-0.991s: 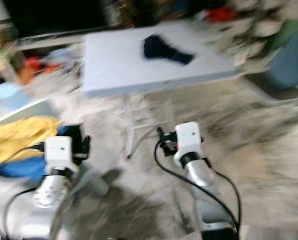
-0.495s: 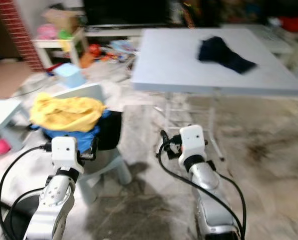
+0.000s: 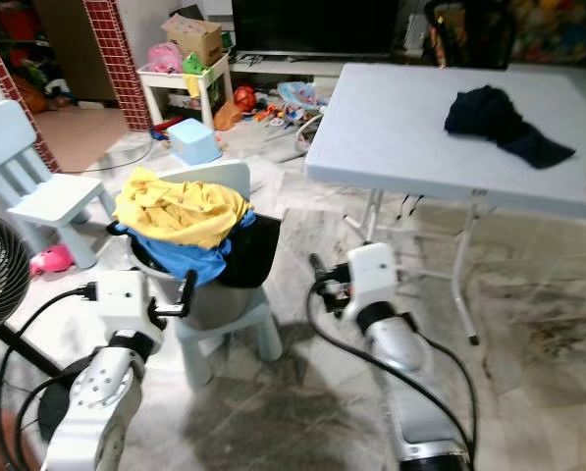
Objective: Hang hanger
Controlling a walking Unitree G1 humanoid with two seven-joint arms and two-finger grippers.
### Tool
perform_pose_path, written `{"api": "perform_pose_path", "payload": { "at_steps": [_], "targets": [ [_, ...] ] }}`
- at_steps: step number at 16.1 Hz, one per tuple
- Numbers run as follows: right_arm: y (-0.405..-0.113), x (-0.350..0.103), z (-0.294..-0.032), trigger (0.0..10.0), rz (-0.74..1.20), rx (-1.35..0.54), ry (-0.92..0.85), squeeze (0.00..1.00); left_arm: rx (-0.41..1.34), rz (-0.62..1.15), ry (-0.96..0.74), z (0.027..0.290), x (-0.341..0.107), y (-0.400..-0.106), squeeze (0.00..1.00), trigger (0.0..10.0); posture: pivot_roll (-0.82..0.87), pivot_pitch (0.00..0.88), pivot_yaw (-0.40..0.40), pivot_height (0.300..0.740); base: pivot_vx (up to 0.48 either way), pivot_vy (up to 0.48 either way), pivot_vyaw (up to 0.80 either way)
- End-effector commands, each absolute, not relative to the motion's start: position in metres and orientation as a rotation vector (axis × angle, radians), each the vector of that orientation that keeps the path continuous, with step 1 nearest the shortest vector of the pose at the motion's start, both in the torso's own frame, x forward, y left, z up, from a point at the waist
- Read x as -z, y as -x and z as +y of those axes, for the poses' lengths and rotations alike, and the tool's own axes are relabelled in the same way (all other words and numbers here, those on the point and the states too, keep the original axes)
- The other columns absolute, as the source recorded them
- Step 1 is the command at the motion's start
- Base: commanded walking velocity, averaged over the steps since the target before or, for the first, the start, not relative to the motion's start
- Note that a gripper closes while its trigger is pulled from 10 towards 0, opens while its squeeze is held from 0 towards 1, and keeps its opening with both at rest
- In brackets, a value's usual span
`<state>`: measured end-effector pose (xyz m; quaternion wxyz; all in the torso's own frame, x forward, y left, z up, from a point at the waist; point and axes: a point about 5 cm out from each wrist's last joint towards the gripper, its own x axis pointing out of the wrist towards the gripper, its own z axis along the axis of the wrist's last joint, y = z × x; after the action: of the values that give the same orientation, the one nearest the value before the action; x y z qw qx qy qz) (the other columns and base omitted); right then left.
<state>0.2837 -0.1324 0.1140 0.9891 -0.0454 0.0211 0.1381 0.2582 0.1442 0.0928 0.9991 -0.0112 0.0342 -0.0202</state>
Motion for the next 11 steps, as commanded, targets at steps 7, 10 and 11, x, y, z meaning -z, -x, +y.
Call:
{"api": "perform_pose_path", "payload": {
  "at_steps": [7,10,11],
  "targets": [
    [-0.2853,-0.1208,-0.1291,10.0,0.008,-0.303,0.109,0.0,0.064,0.048,0.046,0.1441,-0.0984,-0.2588,0.0,10.0,-0.05,0.0,-0.002,0.74,0.423,0.0,0.0],
    [-0.2847,-0.1204,-0.1281,10.0,0.008,-0.308,0.113,0.0,0.07,0.051,0.05,0.1431,-0.0982,-0.2584,0.0,10.0,-0.05,0.0,-0.001,0.74,0.426,0.0,0.0],
    [-0.2842,-0.1203,-0.1272,10.0,0.007,-0.313,0.118,0.0,0.07,0.052,0.051,0.143,-0.0982,-0.2586,0.0,10.0,-0.06,0.0,0.0,0.74,0.428,0.0,0.63]
  ]
}}
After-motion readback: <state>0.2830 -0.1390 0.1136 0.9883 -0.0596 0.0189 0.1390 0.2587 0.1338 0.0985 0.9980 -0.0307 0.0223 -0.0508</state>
